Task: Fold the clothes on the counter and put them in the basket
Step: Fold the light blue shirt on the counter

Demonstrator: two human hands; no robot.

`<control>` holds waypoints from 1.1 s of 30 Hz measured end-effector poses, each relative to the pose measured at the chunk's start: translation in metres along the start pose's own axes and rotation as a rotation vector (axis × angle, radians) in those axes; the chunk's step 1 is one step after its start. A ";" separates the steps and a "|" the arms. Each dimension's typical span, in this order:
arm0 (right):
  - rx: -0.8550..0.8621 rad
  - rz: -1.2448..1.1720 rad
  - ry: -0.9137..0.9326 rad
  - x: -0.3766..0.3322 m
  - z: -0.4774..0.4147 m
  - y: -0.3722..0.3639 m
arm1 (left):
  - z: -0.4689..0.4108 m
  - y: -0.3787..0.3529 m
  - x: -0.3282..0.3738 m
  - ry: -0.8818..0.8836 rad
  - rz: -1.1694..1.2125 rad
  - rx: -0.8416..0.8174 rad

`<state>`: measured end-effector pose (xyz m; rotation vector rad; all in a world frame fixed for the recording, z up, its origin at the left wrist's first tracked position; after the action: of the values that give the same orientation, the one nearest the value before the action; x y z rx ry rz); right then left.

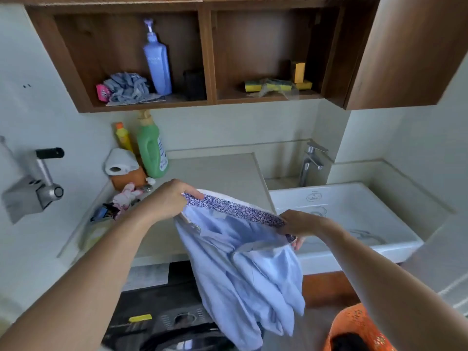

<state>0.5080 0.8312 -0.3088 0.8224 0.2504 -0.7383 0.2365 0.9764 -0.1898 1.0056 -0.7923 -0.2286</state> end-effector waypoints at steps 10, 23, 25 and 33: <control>0.162 -0.257 0.415 -0.129 0.092 0.058 | 0.076 0.078 -0.032 -0.089 0.039 0.574; 0.397 0.288 0.282 -0.125 -0.051 0.188 | -0.126 0.105 0.005 0.057 -0.140 0.293; 0.335 0.270 0.262 -0.128 -0.081 0.207 | -0.159 0.110 0.001 0.168 -0.194 0.268; 0.027 -0.205 0.286 -0.152 -0.172 0.265 | -0.244 0.128 -0.025 0.490 0.044 0.177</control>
<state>0.5906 1.1542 -0.1998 0.9368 0.5894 -0.8156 0.3640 1.2209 -0.1668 1.1491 -0.3894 0.1284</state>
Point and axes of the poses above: each hand's wrist, its own z-axis away from the middle knuckle, its own y-axis out of the back of the hand, x = y × z, the point moved 5 cm from there along -z, towards the middle knuckle, and after that the axes turned 15 degrees about -x, right-handed, at the moved point
